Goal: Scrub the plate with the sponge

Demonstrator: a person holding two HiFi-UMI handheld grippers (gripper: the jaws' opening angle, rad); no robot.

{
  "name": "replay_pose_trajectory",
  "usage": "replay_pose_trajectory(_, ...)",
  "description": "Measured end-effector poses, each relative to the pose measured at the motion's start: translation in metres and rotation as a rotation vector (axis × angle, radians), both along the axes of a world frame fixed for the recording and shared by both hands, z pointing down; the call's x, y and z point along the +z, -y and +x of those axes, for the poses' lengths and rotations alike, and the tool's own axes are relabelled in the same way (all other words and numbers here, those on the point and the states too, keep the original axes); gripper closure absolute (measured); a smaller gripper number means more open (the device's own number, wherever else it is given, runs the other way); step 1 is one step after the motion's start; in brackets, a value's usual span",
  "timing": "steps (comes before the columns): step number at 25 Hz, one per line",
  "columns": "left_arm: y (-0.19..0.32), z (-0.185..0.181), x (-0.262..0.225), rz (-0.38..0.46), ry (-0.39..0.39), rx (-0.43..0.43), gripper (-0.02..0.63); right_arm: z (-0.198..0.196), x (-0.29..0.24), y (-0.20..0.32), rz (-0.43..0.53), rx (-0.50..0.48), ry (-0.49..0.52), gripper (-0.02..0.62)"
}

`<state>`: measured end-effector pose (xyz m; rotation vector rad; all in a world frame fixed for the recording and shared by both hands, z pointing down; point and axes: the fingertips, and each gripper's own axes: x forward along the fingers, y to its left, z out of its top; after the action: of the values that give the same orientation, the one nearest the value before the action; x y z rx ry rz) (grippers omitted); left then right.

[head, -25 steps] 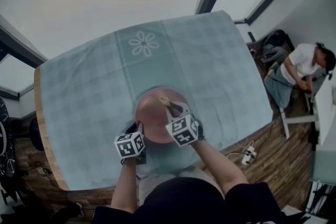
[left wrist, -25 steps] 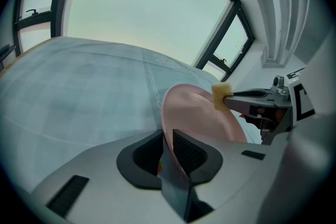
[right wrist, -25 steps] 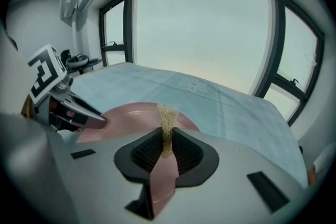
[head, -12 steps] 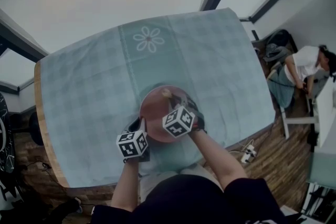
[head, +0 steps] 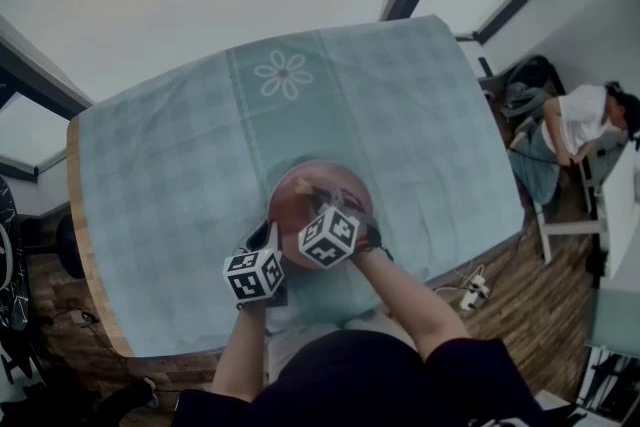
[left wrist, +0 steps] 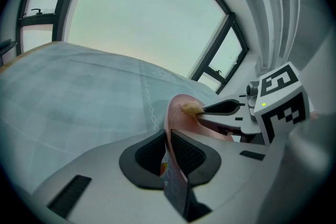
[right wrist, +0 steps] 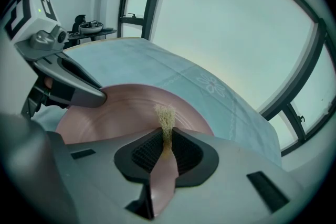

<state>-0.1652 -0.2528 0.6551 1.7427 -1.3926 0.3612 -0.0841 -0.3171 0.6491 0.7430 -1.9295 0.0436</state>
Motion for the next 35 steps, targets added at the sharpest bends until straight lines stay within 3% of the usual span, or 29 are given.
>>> replay_pose_trajectory(7, -0.001, 0.000, -0.001, 0.003, 0.008, -0.011, 0.565, -0.017, -0.001, -0.031, -0.008, -0.120, -0.020, 0.538)
replay_pose_trajectory(16, -0.004, 0.000, -0.003, 0.002, 0.024, -0.024, 0.565, -0.025, -0.002, -0.065, -0.042, -0.193, -0.032, 0.538)
replay_pose_trajectory(35, -0.013, -0.002, -0.001, 0.008, 0.064, -0.073, 0.571, -0.023, 0.006, -0.143, -0.245, -0.304, 0.012, 0.538)
